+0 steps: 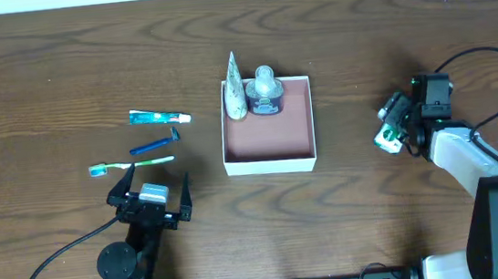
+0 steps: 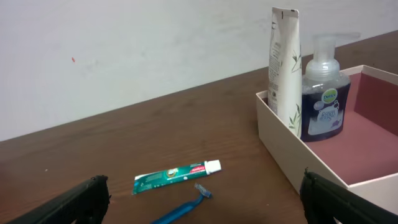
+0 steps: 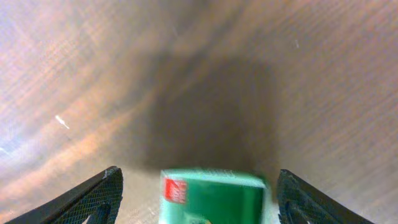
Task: Pack container
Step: 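Move the right gripper to the green Dettol soap bar and grasp it, then lift the Dettol bar and carry it over the box's right side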
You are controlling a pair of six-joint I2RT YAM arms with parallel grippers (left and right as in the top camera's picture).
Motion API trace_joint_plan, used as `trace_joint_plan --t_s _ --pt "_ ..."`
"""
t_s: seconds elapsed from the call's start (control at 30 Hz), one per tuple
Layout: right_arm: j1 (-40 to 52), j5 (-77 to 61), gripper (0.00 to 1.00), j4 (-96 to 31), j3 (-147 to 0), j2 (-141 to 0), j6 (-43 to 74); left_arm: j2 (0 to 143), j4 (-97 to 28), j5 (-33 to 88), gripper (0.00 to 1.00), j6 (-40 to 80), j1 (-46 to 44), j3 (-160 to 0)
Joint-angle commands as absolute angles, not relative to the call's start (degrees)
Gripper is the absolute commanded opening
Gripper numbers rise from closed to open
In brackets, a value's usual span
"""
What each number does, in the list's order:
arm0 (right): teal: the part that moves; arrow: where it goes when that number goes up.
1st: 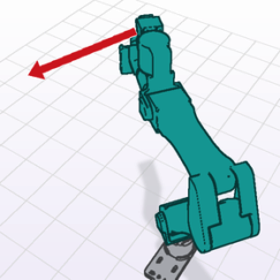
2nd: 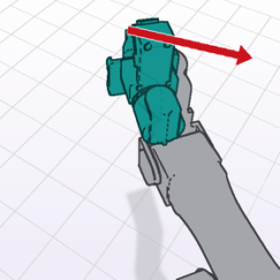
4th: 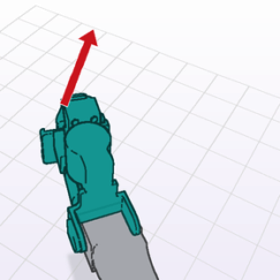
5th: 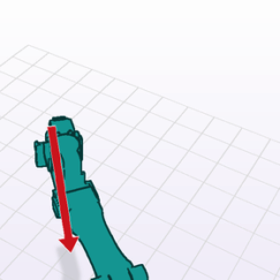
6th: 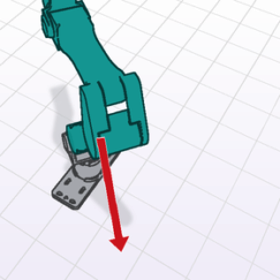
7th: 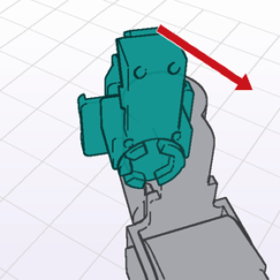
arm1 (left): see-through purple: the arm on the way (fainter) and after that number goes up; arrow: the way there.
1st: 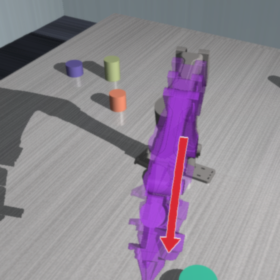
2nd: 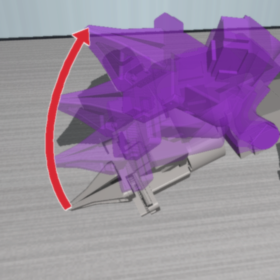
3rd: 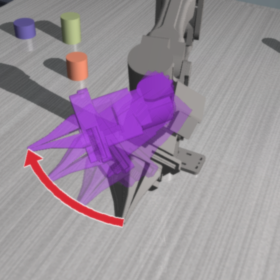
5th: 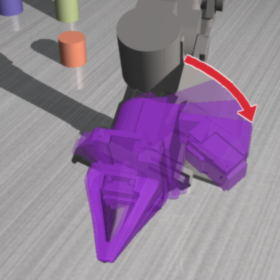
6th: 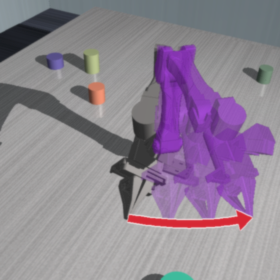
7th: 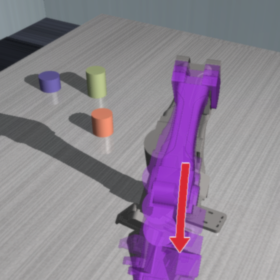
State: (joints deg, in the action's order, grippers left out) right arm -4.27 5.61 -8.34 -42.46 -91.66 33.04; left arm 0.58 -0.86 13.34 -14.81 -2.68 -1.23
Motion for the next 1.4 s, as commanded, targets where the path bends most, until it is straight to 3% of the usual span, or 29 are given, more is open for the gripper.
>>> trace_joint_plan --t_s 0.0,0.3,0.73,1.0,1.37 --pt "-4.05 3.81 0.78 -10.98 -42.39 -91.74 30.81 0.27 -2.79 14.15 0.98 -14.28 -2.44 -0.23" --pt "-3.77 1.91 0.75 -18.87 -42.39 -91.74 34.24 0.27 -2.79 14.15 0.98 -14.28 -2.44 -0.23" --pt "-2.17 2.13 0.49 -16.01 -42.39 -91.74 30.65 0.27 -2.79 14.15 0.98 -14.28 -2.42 -0.23" --pt "-2.17 -0.45 0.51 -12.88 -43.75 -91.72 26.68 0.27 -2.79 14.15 0.98 -14.28 -2.42 -0.23" --pt "-2.17 -21.32 0.51 -19.90 -55.09 -88.86 17.78 0.27 -2.79 14.15 0.98 -14.28 -2.42 -0.23"
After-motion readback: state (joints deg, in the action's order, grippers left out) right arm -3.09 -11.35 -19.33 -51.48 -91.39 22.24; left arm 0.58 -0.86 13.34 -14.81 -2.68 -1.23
